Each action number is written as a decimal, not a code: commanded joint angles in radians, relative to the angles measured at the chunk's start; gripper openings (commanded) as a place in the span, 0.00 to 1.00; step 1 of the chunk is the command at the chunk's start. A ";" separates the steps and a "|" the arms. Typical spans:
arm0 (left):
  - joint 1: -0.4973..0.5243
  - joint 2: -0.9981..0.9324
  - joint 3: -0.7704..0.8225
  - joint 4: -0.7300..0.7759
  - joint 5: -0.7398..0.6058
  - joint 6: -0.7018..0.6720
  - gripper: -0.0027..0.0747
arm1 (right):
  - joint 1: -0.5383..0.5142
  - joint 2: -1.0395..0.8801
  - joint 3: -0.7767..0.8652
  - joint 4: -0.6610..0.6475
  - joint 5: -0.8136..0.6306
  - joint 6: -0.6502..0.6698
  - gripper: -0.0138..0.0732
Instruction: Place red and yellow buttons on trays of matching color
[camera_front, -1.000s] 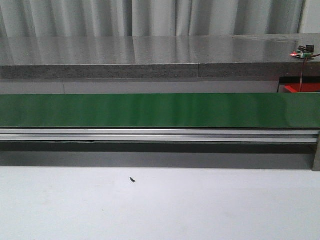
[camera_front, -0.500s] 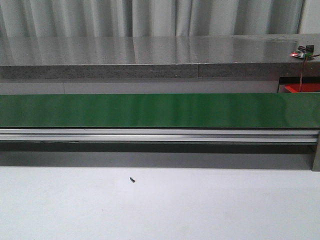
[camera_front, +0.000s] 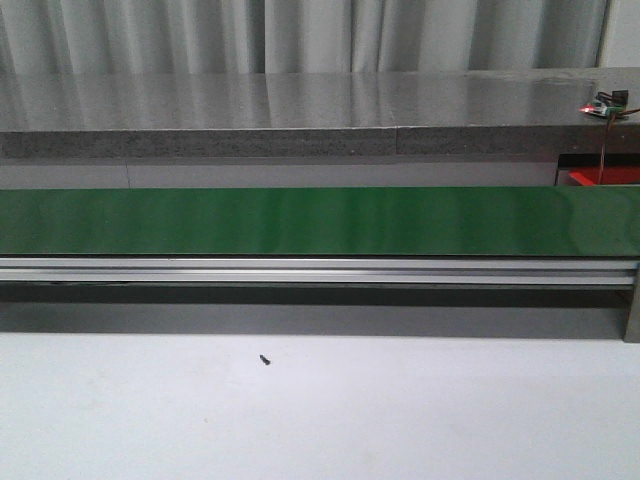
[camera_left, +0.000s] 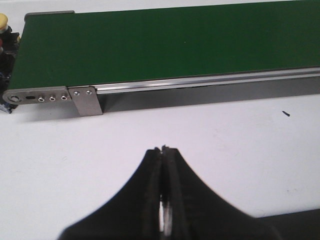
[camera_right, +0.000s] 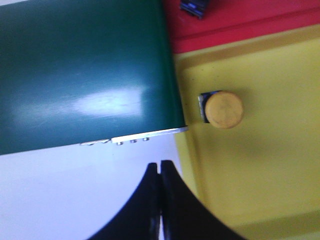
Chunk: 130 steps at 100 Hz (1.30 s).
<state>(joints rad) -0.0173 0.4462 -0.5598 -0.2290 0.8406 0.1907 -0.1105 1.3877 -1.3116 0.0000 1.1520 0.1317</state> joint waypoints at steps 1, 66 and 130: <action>-0.008 0.005 -0.025 -0.022 -0.068 0.004 0.01 | 0.034 -0.084 0.021 0.027 -0.063 -0.062 0.09; -0.008 0.005 -0.025 -0.022 -0.068 0.004 0.01 | 0.149 -0.562 0.430 0.081 -0.289 -0.075 0.08; -0.008 0.005 -0.019 -0.038 -0.130 0.004 0.01 | 0.149 -0.852 0.610 0.081 -0.333 -0.075 0.08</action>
<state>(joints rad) -0.0173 0.4462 -0.5576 -0.2431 0.7886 0.1907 0.0364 0.5337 -0.6780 0.0823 0.8869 0.0641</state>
